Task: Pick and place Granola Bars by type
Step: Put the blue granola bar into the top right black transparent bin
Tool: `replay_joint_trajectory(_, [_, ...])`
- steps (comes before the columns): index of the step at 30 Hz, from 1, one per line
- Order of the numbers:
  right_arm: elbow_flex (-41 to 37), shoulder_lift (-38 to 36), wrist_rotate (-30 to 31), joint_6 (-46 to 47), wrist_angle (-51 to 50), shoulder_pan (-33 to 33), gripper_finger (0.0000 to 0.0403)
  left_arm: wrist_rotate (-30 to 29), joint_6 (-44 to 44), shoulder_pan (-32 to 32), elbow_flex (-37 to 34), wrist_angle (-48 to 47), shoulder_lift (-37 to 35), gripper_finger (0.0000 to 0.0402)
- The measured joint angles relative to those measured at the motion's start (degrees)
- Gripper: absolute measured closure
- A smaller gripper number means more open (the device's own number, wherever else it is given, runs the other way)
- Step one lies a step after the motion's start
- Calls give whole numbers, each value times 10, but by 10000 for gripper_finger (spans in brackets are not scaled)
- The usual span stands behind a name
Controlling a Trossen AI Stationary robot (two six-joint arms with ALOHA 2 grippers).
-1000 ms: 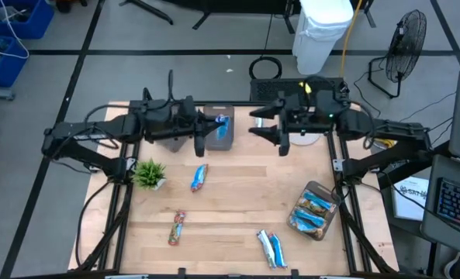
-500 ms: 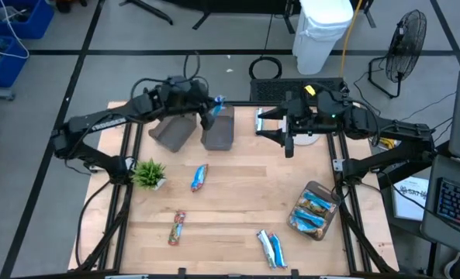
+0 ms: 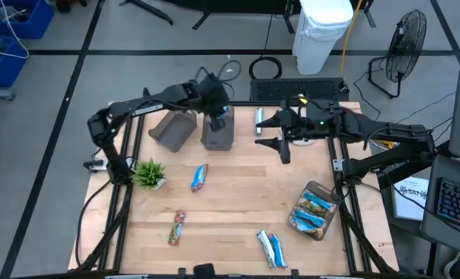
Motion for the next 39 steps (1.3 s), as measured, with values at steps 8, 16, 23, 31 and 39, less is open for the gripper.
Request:
replay_joint_trajectory(8, [-46, 0, -1, 10, 40, 1, 175, 14, 22, -14, 0, -47, 48, 388])
replay_joint_trajectory(16, [-59, 0, -1, 9, 59, 1, 174, 48, 23, -31, 0, -48, 84, 388])
replay_joint_trajectory(23, [-59, -7, -1, 6, 58, 1, 173, 63, 25, -41, 0, -56, 110, 388])
replay_joint_trajectory(31, [-59, -11, 0, -4, 56, 1, 177, 70, 32, -40, -2, -76, 124, 388])
replay_joint_trajectory(39, [-59, -11, 0, -4, 56, 1, 179, 78, 42, -42, -3, -83, 139, 388])
